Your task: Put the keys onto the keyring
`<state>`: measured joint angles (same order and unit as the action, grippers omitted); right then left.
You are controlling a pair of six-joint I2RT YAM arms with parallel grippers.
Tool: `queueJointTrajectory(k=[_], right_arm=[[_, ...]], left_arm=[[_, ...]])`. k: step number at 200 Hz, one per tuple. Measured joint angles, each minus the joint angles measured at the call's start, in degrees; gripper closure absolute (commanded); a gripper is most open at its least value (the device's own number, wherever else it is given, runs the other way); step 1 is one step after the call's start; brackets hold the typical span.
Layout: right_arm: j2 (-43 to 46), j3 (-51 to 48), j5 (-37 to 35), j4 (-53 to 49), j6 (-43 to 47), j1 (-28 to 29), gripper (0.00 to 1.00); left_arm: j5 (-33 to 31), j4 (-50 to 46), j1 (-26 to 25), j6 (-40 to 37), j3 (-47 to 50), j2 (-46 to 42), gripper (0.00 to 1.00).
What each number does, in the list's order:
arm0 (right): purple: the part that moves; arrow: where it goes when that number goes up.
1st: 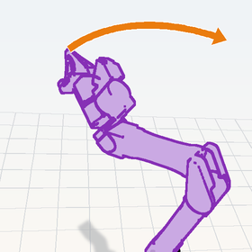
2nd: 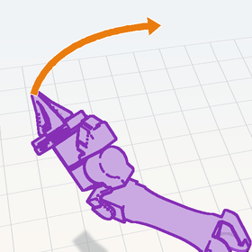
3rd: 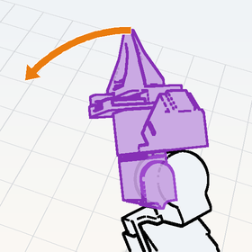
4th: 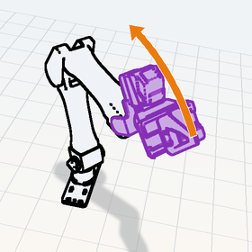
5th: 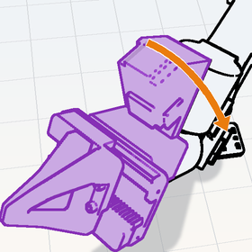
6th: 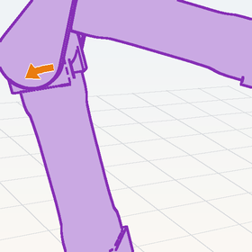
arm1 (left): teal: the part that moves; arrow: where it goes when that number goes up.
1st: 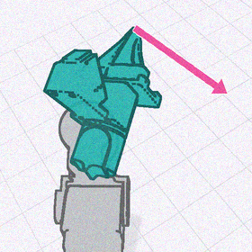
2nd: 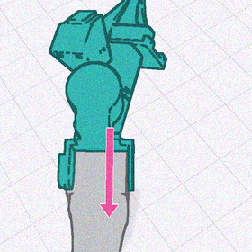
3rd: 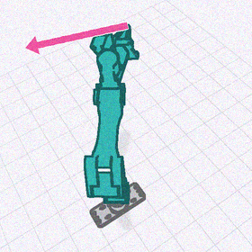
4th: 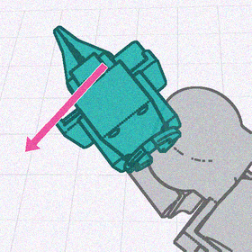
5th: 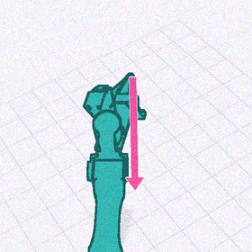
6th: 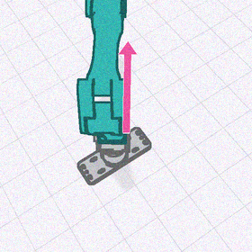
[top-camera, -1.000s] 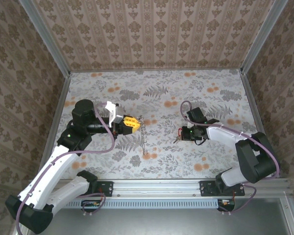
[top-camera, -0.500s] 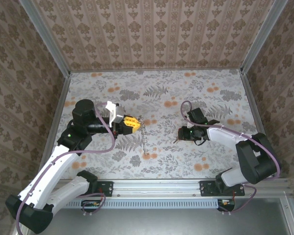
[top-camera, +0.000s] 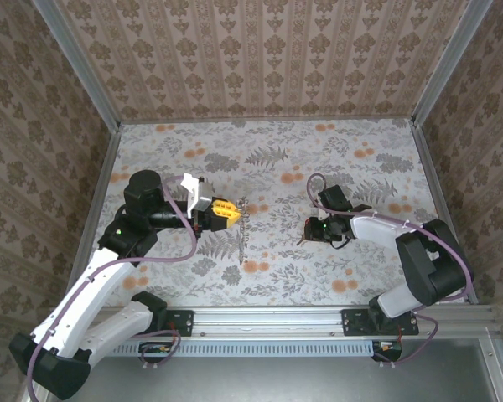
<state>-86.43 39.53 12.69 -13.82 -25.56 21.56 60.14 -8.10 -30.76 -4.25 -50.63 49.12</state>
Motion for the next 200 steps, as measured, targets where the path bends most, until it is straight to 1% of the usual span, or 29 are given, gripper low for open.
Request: queueJointTrajectory(k=[76,120,137,152,166,200], right_arm=[[-1.49,0.66,0.2,0.39,0.02,-0.02,0.85],[-1.46,0.66,0.55,1.29,0.24,0.0,1.0],[-0.72,0.28,1.07,2.23,0.24,0.0,1.0],[2.75,-1.55,1.53,4.09,0.57,0.11,1.0],[9.18,-3.69,1.68,4.94,2.19,0.9,1.0],[28.35,-5.38,2.25,6.91,10.6,7.39,1.0]], left_arm=[[-0.04,-0.02,0.0,0.0,0.0,0.0,1.0],[-0.17,-0.42,0.0,-0.02,0.0,0.15,1.0],[-0.04,-1.03,0.0,-0.07,0.0,0.63,1.0],[0.61,-2.1,0.0,-0.46,-0.07,1.2,1.0],[1.73,-3.34,0.0,-1.14,-0.42,1.95,1.0],[4.24,-7.61,0.0,-3.69,-3.65,4.2,1.0]])
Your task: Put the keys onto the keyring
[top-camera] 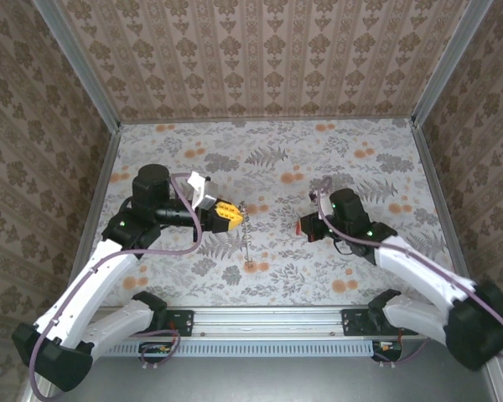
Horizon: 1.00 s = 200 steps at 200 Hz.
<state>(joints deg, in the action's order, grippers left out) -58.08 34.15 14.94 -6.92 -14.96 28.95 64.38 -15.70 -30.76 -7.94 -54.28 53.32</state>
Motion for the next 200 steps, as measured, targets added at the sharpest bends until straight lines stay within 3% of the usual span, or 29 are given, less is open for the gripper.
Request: queueJointTrajectory(k=[18,40,110,200], right_arm=[[7.96,0.0,2.73,1.51,4.74,2.64,1.0],[11.32,0.81,8.2,2.43,8.57,3.1,1.0],[6.36,10.95,22.95,1.99,19.32,6.08,1.0],[1.77,13.35,30.82,10.19,19.74,6.1,1.0]], left_arm=[[1.6,-4.09,0.0,-2.91,-3.48,1.88,1.0],[4.63,-9.42,0.15,-6.93,-8.26,4.72,1.0],[15.54,-17.11,3.96,-12.79,-13.29,8.55,1.0],[17.25,-22.47,3.98,-17.84,-14.86,12.33,1.0]])
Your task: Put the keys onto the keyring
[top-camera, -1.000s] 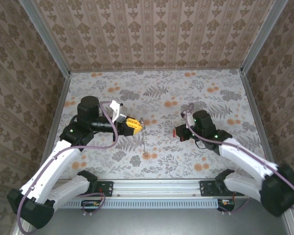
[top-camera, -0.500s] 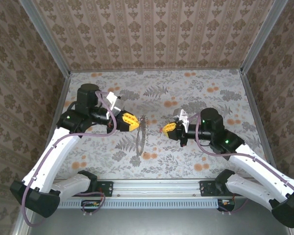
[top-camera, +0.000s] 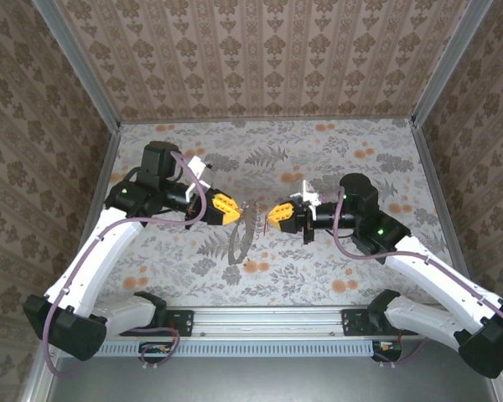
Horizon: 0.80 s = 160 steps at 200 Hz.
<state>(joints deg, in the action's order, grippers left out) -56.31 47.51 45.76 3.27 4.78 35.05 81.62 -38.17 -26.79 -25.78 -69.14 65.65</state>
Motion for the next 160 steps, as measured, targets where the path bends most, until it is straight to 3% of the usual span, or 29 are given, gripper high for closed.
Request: queueJointTrajectory(k=[83,160], right_arm=[[-3.39,1.95,2.32,9.4,-5.03,1.01,1.0],[-4.79,5.81,2.27,6.97,-5.07,3.48,1.0]], left_arm=[[-2.38,-1.22,-1.05,-1.36,-0.61,1.27,1.0],[-9.33,-1.73,-3.15,-2.45,-0.76,1.27,1.0]])
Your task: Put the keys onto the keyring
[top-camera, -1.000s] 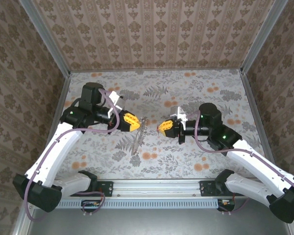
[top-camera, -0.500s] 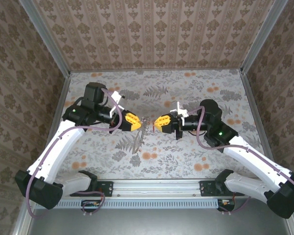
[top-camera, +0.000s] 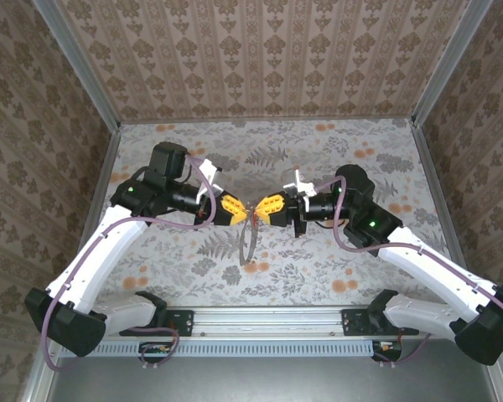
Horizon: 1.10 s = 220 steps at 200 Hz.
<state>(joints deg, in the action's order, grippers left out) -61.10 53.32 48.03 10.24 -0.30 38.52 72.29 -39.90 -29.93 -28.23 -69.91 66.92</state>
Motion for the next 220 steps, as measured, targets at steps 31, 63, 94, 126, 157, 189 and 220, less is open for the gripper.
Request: queueJointTrajectory(k=[31,63,94,126,157,189,220], right_arm=[[0.0,0.7,-1.03,-3.69,0.74,0.44,1.0],[0.0,1.77,-2.56,-8.59,2.05,1.62,1.0],[0.0,2.01,-4.02,-9.66,2.47,1.9,1.0],[0.37,1.99,-6.97,-9.66,2.51,1.9,1.0],[1.16,2.01,-8.28,-9.6,2.49,1.88,1.0],[1.11,1.99,-8.17,-9.57,2.45,1.9,1.0],[0.87,2.01,-7.48,-9.57,1.95,2.01,1.0]], left_arm=[[-1.51,0.02,0.0,-0.07,0.0,0.0,1.0],[-2.08,0.02,-0.04,-0.09,0.0,0.0,1.0],[-2.08,0.0,-0.04,-0.11,0.0,0.0,1.0],[-2.1,0.0,-0.04,-0.15,0.0,-0.02,1.0],[-2.1,0.0,-0.09,-0.55,0.0,-0.02,1.0],[-2.23,0.0,-0.09,-0.55,0.0,-0.07,1.0],[-2.36,0.0,-0.09,-0.57,0.0,-0.28,1.0]])
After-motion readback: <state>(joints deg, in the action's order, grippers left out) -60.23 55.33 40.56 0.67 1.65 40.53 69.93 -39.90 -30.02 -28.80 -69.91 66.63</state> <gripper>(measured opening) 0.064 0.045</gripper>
